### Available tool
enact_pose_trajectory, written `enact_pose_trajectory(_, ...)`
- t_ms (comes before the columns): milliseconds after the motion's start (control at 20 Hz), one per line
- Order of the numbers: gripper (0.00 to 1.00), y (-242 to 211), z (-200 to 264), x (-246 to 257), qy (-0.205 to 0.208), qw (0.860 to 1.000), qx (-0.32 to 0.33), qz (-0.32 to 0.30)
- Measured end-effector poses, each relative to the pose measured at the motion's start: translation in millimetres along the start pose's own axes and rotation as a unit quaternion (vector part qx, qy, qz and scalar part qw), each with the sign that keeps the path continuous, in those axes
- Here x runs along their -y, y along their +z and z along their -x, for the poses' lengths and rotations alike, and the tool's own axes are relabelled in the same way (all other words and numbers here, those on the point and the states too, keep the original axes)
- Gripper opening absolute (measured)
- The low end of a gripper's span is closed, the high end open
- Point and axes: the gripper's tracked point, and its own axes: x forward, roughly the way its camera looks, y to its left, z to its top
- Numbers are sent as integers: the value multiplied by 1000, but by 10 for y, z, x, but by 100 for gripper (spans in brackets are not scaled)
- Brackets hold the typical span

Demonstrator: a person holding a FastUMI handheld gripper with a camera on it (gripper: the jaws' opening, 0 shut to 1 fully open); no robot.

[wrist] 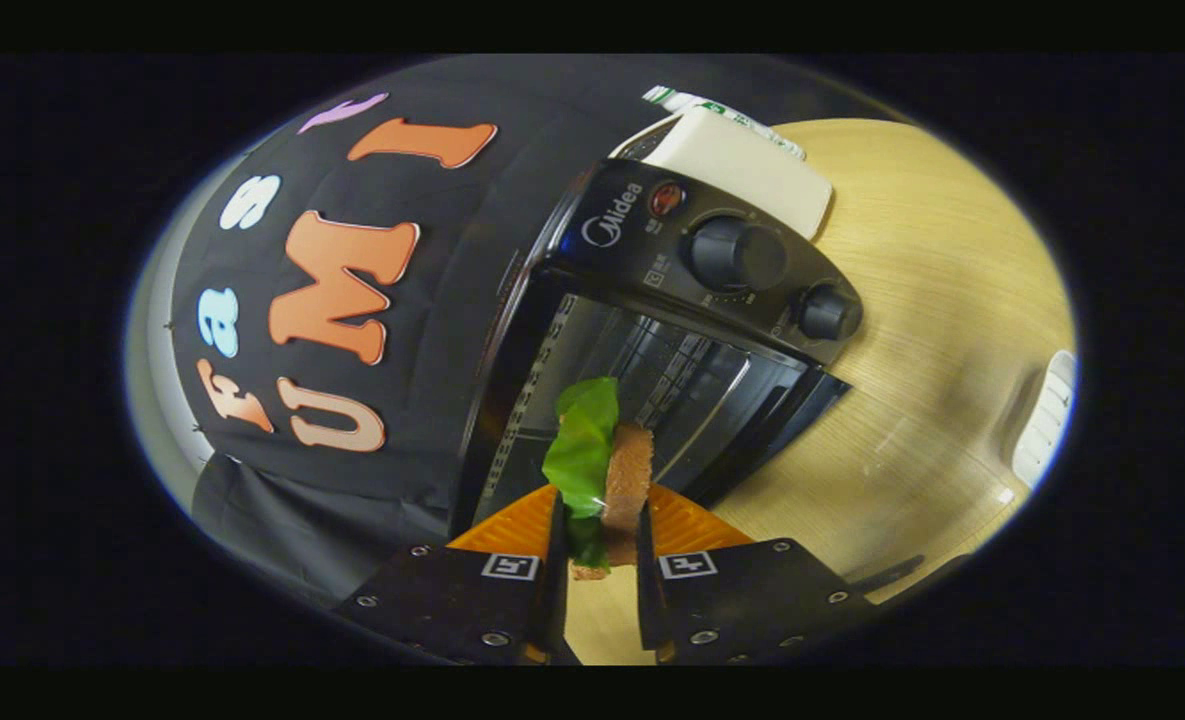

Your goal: Open the toaster oven, put the food inside, and close the toaster oven door.

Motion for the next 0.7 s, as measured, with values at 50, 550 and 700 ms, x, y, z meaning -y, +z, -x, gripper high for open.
enact_pose_trajectory(50, 29, 3, -68, -11, 1, 1000, 5, -10)
enact_pose_trajectory(550, 38, 3, -432, -11, -6, 997, 27, -70)
enact_pose_trajectory(700, 50, -70, -424, 41, -20, 997, 13, -68)
